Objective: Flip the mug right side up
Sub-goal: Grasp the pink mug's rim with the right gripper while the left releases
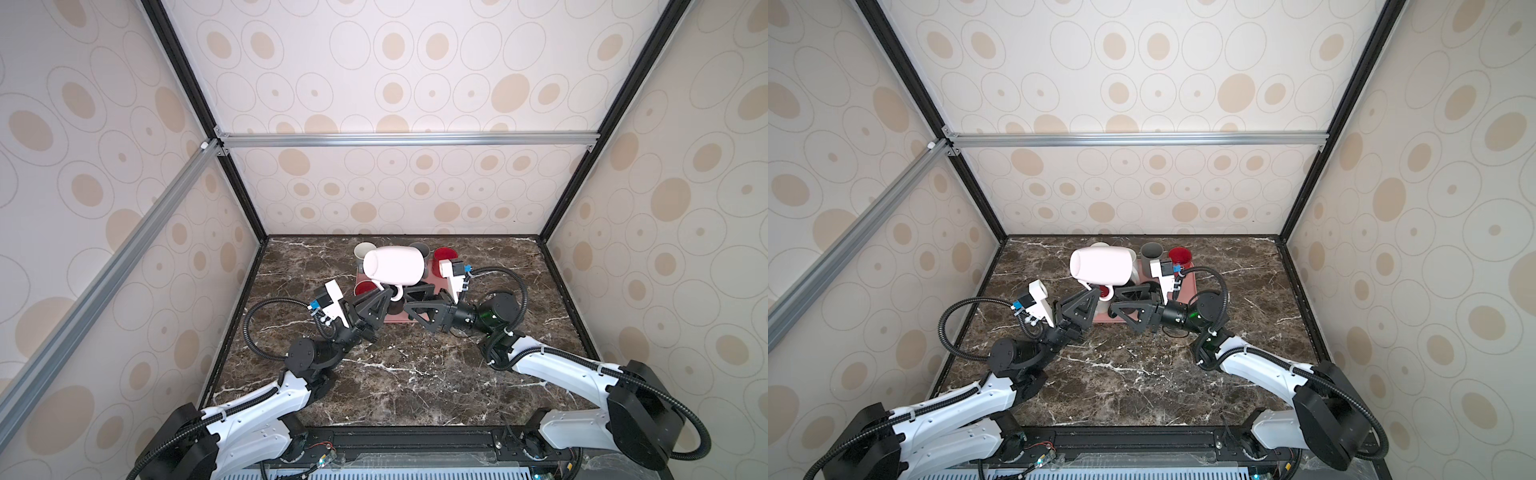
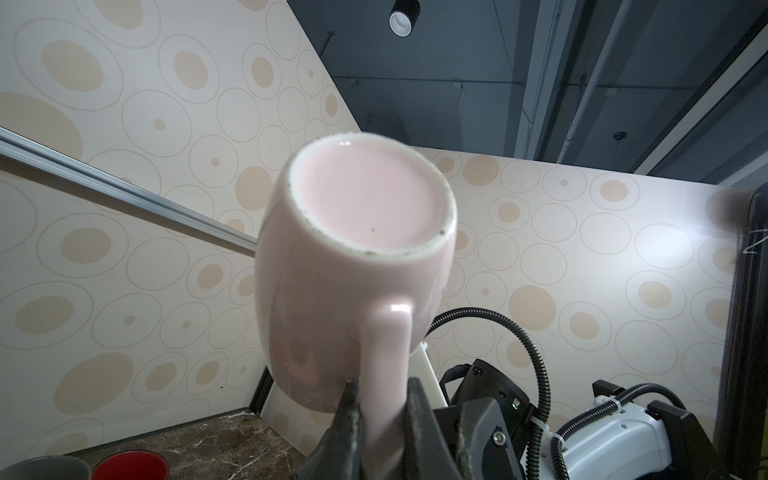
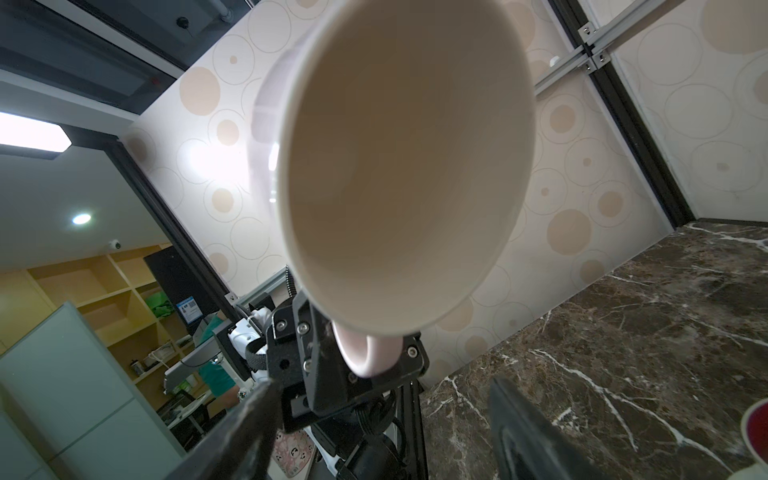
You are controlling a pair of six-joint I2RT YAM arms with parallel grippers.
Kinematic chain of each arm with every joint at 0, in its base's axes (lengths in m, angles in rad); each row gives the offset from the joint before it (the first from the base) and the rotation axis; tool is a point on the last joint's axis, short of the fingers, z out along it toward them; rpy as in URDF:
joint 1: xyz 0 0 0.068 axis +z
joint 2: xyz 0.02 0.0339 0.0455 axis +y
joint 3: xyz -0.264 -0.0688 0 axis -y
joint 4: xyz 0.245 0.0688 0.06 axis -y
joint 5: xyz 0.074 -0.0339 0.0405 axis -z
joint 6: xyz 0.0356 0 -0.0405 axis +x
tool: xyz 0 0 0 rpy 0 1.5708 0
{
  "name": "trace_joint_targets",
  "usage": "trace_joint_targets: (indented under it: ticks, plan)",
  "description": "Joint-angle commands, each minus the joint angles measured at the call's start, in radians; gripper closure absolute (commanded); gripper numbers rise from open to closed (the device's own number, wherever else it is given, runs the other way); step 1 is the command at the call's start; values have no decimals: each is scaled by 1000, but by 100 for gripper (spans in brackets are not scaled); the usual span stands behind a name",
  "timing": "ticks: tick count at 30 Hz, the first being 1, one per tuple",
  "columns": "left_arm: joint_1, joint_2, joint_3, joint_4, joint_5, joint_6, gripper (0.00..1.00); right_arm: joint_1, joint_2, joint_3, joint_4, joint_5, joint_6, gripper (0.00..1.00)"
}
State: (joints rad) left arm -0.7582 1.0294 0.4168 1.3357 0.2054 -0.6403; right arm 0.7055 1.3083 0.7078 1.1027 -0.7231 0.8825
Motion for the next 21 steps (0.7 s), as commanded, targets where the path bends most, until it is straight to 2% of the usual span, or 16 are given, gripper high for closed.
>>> trace_joint_targets:
  ticks: [1, 13, 19, 21]
  plan:
    - [5, 1, 42, 151, 21, -36, 100, -2, 20, 49, 105, -42, 58, 22]
    - [9, 44, 45, 185, 31, -60, 100, 2, 98, 84, 203, -29, 131, 38]
    - [14, 49, 36, 188, 21, -74, 100, 5, 114, 90, 227, -31, 149, 58]
    - [16, 51, 33, 187, 18, -79, 100, 5, 115, 90, 226, -28, 151, 69]
